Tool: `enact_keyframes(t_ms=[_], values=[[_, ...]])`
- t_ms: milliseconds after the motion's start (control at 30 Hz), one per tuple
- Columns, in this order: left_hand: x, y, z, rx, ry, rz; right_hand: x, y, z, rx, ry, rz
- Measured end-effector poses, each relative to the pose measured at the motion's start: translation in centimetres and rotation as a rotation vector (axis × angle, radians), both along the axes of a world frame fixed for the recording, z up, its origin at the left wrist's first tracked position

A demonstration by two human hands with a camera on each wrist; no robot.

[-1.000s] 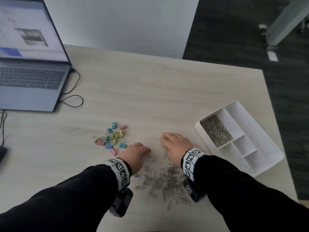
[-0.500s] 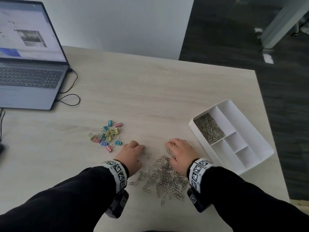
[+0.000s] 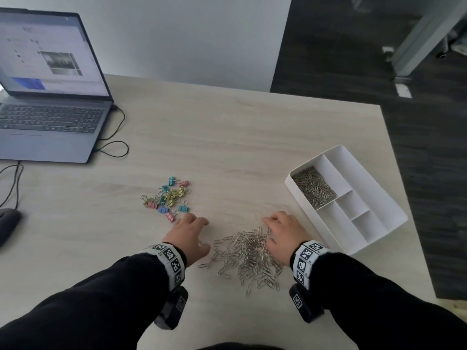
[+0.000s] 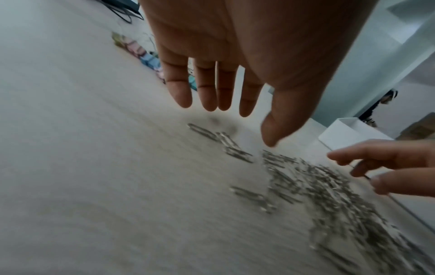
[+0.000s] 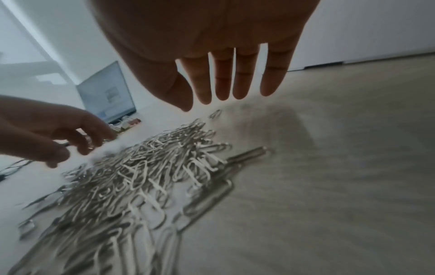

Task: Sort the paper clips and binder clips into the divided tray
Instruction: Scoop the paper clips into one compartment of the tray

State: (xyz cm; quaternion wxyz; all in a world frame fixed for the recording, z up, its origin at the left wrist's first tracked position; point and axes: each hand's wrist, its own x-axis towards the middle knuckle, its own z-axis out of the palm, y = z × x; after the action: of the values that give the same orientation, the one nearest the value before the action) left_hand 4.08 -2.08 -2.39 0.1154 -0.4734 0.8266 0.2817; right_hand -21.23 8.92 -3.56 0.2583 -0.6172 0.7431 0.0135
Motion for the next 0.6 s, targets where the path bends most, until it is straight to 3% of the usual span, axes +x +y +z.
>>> enact_keyframes(t_ms=[100, 300, 433, 600], values=[[1.2, -0.8, 0.1, 0.078, -0.084, -0.030, 0.9, 1.2, 0.1, 0.071, 0.017, -0.030], [1.6, 0.9, -0.7, 0.097, -0.137, -0.281, 3.7, 4.2, 0.3, 0.131, -0.052, 0.006], [0.9, 1.4, -1.2, 0.085, -0.070, -0.312, 3.6, 6.3, 0.9, 0.116, -0.068, -0.227], [0.2, 1.6, -1.4, 0.065, -0.008, -0.314, 3.8, 8.8, 1.0, 0.245, -0.090, -0.477]])
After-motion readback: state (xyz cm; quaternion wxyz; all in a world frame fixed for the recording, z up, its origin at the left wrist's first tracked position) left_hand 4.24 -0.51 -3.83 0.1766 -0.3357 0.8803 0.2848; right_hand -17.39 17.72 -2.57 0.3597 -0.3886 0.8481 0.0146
